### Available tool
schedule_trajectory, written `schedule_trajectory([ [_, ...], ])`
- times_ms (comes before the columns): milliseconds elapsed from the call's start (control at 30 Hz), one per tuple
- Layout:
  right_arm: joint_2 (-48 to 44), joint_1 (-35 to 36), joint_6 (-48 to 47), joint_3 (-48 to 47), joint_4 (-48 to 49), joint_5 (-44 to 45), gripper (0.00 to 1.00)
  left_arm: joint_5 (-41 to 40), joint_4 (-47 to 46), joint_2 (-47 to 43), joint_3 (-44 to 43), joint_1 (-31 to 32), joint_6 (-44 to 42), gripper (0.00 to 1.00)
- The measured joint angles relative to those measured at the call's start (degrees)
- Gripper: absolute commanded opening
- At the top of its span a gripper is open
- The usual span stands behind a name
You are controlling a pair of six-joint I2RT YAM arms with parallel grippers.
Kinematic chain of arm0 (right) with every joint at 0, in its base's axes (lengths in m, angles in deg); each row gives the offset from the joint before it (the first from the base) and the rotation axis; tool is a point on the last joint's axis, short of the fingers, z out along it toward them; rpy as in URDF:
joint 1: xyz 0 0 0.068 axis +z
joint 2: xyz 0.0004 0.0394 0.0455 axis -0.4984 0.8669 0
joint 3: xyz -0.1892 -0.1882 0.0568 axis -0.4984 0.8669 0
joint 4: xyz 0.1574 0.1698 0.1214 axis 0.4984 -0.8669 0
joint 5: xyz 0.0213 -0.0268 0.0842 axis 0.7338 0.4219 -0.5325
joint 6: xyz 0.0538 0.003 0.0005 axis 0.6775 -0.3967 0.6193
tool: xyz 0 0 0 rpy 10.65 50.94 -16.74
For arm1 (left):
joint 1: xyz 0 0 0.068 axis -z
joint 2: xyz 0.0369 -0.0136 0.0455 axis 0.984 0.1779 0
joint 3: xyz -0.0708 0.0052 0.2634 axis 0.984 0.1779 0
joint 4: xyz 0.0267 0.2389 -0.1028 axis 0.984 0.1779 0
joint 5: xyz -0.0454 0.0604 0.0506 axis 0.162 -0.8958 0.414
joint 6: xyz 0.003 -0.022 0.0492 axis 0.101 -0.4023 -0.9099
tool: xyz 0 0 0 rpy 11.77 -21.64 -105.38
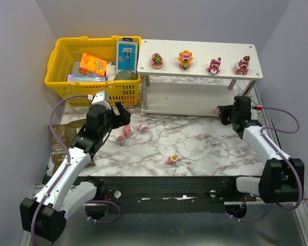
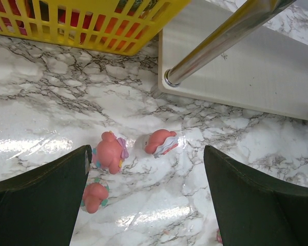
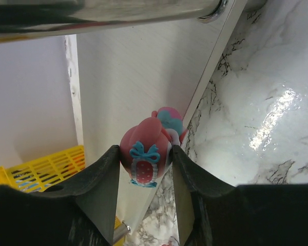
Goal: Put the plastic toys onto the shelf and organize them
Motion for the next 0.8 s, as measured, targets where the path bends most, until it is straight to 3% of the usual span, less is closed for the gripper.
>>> schedule_trajectory([
  [800, 6.1, -0.1, 3.0, -1.6, 2.9, 1.9, 0.36, -1.0, 0.3, 0.0, 0.0, 0.0, 0.0, 0.99],
])
